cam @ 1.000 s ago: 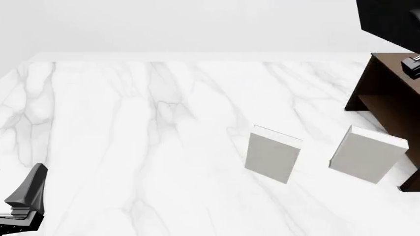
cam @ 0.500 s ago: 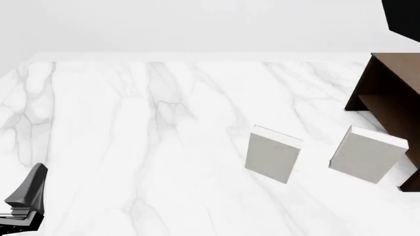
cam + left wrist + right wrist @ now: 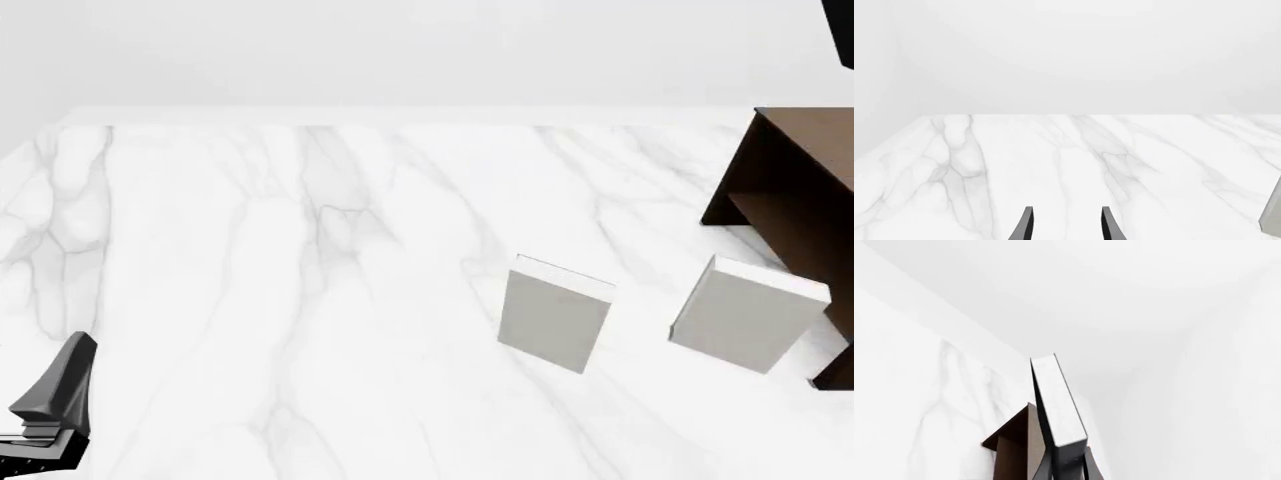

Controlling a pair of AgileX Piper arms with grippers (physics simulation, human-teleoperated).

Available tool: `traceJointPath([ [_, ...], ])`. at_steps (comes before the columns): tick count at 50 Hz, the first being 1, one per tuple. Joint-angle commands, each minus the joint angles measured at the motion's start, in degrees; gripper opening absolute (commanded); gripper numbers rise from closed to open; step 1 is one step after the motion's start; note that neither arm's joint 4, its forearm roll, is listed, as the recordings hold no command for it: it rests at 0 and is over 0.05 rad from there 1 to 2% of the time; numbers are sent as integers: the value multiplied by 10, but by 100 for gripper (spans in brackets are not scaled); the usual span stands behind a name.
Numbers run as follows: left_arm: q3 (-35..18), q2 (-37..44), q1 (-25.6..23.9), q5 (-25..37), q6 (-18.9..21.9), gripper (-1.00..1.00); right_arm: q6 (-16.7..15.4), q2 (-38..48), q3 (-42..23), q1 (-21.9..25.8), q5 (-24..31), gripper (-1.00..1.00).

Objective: Pick up the book on the left and place it on top of the shelf.

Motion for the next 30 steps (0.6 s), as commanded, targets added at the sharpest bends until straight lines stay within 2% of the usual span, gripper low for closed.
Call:
traceJointPath([
  [1,0,0,0,0,0,100,7,-4,-6,-22,-6,-100],
  [11,0,0,0,0,0,100,-17,0,3,-39,-17,-100],
  [13,0,0,0,0,0,100,-32,2,12,-41,-27,-100],
  [17,0,0,0,0,0,100,-35,8,11,-46,-34,-100],
  [20,0,0,0,0,0,100,-55,13,21,-55,-49,-100],
  [30,0,0,0,0,0,100,-82,17,27,-70,-58,-100],
])
